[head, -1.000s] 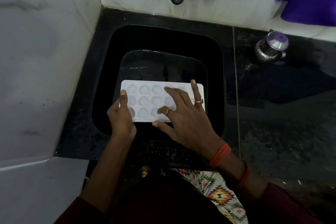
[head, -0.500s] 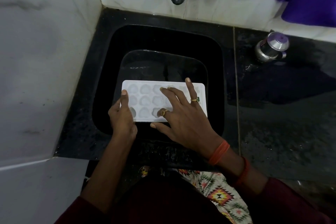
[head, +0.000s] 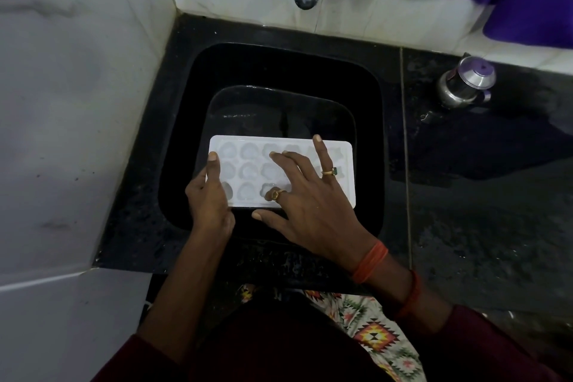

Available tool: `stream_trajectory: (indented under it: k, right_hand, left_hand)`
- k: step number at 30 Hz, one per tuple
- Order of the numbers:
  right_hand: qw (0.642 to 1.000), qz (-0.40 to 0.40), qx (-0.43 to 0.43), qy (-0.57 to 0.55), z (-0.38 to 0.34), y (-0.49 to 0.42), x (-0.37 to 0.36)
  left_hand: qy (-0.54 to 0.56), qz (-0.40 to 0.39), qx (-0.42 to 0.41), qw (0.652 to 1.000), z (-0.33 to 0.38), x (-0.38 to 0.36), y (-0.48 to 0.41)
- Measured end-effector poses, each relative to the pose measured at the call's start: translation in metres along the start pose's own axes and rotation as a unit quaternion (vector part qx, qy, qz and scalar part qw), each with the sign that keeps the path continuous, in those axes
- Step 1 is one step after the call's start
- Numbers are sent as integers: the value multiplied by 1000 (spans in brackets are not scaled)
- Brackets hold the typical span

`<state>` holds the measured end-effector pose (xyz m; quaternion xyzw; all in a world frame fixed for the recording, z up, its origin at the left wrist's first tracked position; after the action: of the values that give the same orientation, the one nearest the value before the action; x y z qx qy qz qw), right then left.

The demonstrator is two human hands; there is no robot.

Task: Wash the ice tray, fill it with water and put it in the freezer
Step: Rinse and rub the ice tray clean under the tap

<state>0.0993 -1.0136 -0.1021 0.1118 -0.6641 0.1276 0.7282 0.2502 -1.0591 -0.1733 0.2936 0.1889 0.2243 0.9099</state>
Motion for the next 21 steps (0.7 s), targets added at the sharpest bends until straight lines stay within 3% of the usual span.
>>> stream_trajectory:
  k: [5,11,21]
  right_hand:
    - [1000,-21,1,14,-1,0,-3]
    - [1000,18,-5,4,-1,-1,1]
    - [1000,18,-25,5,-3,-6,0]
  left_hand:
    - [-2,1,2,1000,0,-1,0]
    - [-1,0,-3,1000,0,-3,-1]
    - [-5,-3,-3,1000,3,-6,-2]
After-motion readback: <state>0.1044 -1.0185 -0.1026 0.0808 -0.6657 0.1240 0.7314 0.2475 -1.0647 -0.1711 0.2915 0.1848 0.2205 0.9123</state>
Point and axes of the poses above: each hand's wrist, its own y-axis away from the middle knuckle, its own x-axis out of the back of the hand, z = x × y, the point moved 4 cm from there along -y, towards the middle knuckle, and after that the axes turned 7 degrees about y, right-handed, at the moved point
